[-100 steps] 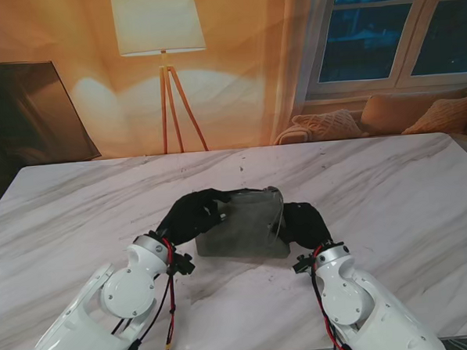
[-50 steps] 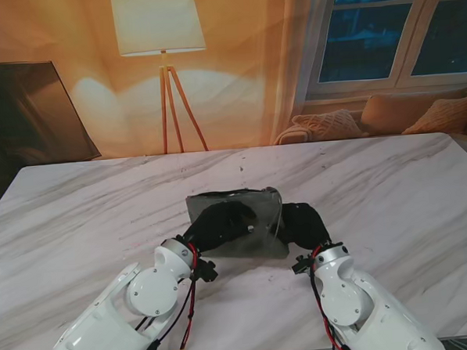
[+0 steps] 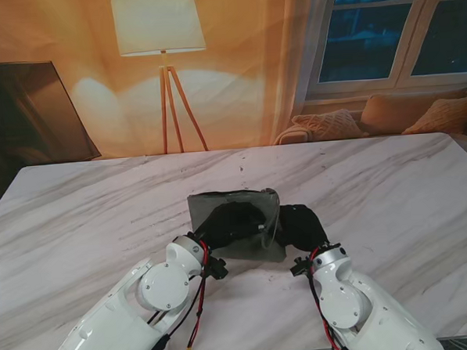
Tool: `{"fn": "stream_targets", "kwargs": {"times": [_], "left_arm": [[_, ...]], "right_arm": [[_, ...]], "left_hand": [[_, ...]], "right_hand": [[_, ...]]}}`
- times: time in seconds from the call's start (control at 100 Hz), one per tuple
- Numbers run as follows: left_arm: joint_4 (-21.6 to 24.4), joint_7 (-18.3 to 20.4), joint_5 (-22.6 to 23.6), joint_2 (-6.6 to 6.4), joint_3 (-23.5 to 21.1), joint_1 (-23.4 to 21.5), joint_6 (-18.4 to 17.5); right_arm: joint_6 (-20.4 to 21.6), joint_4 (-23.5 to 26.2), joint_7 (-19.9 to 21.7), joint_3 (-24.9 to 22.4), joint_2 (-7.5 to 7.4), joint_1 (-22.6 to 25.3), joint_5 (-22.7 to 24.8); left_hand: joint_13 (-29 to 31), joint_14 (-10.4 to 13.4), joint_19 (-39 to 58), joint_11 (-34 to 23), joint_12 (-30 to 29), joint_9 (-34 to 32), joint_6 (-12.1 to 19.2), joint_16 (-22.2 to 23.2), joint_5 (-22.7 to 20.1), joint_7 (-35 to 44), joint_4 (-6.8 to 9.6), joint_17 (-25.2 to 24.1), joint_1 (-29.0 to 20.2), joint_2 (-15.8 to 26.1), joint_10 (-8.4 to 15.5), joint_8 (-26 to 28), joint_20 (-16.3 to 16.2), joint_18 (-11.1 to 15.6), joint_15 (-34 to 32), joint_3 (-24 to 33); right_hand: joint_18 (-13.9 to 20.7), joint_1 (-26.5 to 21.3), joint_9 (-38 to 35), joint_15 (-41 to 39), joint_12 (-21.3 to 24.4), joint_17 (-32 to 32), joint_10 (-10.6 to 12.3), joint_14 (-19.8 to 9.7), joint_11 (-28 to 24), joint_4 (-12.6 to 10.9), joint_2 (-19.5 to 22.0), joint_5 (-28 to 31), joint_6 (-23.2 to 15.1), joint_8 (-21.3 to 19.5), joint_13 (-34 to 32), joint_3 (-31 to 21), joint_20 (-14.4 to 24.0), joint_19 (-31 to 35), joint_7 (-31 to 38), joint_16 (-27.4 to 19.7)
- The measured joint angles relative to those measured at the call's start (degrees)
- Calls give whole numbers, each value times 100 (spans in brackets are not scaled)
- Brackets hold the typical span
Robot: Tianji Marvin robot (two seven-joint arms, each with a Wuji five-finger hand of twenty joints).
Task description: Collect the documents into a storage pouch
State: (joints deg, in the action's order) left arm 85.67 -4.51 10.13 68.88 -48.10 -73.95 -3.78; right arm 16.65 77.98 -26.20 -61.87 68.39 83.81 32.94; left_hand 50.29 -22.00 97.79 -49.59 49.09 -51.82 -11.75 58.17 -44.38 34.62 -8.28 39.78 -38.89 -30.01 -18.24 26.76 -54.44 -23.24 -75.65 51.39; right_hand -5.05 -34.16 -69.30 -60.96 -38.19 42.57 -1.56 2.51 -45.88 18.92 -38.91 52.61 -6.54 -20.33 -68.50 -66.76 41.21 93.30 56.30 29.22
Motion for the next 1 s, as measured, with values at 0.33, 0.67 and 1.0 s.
{"fn": "stream_targets", "kwargs": {"times": [0.33,0.67,1.0], "left_arm": [[-235,-258,-10,97,221,197,-78],[-379,-317,-265,197,384,323,-157],[-411,-146,-370,213,541,431,-194]], "right_arm": [[21,-24,-19,13,-28,-2,92],[11,-79,-37,47,-51,-26,170],[30,-109,-75,78,-53,-43,202]], "left_hand": [[1383,654,716,-1081,122,-887,-105,-578,-238,679,-256,1671,-1,-464,441,15,1823,406,-1031,232],[1605,711,718,-1177,122,-1108,-288,-657,-491,874,-256,1890,211,-498,462,23,1988,422,-1057,226],[1959,1134,733,-1745,122,-1615,-191,-1086,-595,1536,-413,2179,-86,-820,892,-490,951,819,-1711,202]], "right_hand": [[0,0,0,37,0,-2,1,0,0,-5,0,5,88,0,0,-1,-6,-4,53,0],[0,0,0,38,0,-2,3,0,0,-15,0,6,115,-6,0,-4,-16,-4,85,0],[0,0,0,38,1,-2,4,0,0,-15,0,7,115,-6,0,-4,-30,-4,89,0]]}}
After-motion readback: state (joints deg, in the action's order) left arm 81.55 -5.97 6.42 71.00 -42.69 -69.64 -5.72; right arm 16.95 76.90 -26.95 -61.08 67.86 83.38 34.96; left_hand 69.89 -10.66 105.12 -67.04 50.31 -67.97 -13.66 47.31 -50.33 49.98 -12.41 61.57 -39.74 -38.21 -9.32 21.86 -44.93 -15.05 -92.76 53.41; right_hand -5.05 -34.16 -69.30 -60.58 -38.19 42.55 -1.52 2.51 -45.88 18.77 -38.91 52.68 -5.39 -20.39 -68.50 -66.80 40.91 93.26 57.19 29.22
